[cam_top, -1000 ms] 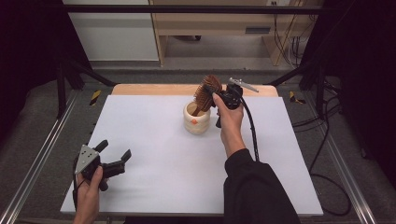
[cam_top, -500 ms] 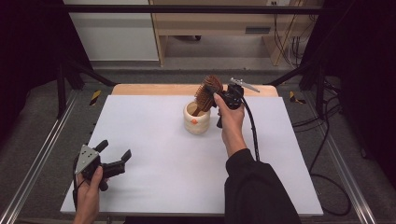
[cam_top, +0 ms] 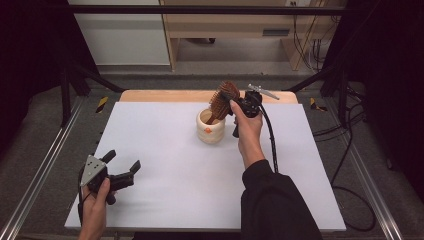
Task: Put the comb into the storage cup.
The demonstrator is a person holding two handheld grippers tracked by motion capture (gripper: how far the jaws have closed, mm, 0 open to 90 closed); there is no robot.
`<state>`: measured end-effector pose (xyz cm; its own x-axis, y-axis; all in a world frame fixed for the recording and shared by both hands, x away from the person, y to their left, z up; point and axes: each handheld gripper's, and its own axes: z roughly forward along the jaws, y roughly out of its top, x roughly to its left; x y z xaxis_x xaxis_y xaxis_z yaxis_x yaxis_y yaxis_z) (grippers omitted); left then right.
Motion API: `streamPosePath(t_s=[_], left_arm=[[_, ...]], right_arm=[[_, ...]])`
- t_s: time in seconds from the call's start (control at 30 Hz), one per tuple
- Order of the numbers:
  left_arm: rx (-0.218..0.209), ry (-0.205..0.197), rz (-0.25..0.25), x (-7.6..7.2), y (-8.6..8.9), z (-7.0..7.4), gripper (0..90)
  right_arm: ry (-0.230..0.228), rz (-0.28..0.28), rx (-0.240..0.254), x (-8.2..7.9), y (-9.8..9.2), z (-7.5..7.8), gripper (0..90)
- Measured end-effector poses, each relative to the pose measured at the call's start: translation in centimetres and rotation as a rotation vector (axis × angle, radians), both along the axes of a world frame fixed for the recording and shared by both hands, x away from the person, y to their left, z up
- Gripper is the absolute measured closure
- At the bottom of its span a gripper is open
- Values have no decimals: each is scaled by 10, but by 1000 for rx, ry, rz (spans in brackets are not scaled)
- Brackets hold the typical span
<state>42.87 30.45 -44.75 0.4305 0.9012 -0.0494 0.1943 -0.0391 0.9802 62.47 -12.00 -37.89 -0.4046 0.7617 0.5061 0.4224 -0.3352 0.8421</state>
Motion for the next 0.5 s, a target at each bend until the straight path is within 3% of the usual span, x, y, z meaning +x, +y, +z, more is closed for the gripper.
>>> streamPosePath(t_s=[0.5], left_arm=[[0,1,-1,0,0,0,14]], right_arm=[[5,-2,5,1,-3,-1,480]])
